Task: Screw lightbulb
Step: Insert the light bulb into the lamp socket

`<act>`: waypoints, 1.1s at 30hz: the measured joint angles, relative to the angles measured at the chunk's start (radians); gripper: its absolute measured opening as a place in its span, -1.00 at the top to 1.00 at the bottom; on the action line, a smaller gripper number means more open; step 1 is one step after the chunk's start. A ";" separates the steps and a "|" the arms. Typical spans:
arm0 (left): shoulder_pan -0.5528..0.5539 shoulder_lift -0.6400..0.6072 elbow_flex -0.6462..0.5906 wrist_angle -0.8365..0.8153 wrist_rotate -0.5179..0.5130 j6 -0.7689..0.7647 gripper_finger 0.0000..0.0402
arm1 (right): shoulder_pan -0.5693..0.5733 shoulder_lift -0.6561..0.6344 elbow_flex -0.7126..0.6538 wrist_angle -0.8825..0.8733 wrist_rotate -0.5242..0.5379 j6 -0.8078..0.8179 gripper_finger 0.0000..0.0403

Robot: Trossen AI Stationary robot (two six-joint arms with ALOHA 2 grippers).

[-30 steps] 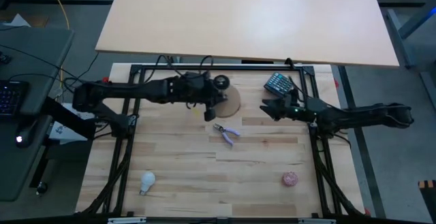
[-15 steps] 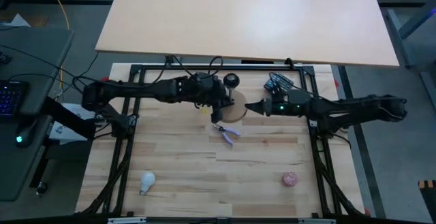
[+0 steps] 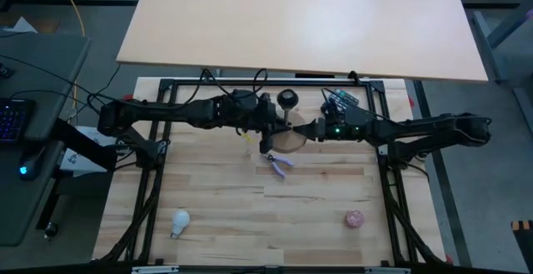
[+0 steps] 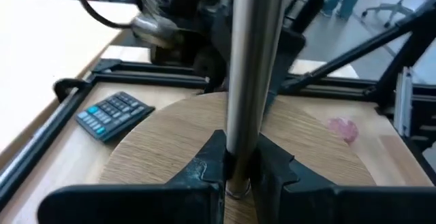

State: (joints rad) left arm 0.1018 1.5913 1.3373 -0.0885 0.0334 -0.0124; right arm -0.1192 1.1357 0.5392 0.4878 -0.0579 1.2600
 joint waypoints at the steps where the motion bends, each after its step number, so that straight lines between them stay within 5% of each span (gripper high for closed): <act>1: 0.002 0.000 0.000 0.005 -0.001 0.003 0.86 | 0.000 0.000 0.000 0.009 0.000 -0.001 -0.58; 9: 0.006 0.000 0.000 -0.041 -0.012 0.016 0.86 | 0.000 -0.003 0.000 0.041 0.014 -0.006 -0.53; 12: 0.010 -0.003 0.000 -0.061 -0.013 0.017 0.86 | 0.000 -0.003 -0.001 0.031 0.021 -0.006 -0.33; 17: 0.009 -0.003 0.000 -0.079 -0.021 0.035 0.86 | -0.001 -0.004 -0.002 0.013 0.036 0.008 0.30; 21: 0.008 -0.003 0.000 -0.075 -0.028 0.043 0.83 | -0.009 -0.005 -0.002 0.019 0.032 0.009 0.33; 33: 0.053 -0.152 0.002 -0.347 -0.100 0.014 -0.04 | -0.053 -0.044 -0.003 0.017 0.006 -0.083 0.36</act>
State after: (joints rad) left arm 0.1553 1.4393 1.3396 -0.4355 -0.0661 0.0019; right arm -0.1724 1.0918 0.5365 0.5045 -0.0520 1.1772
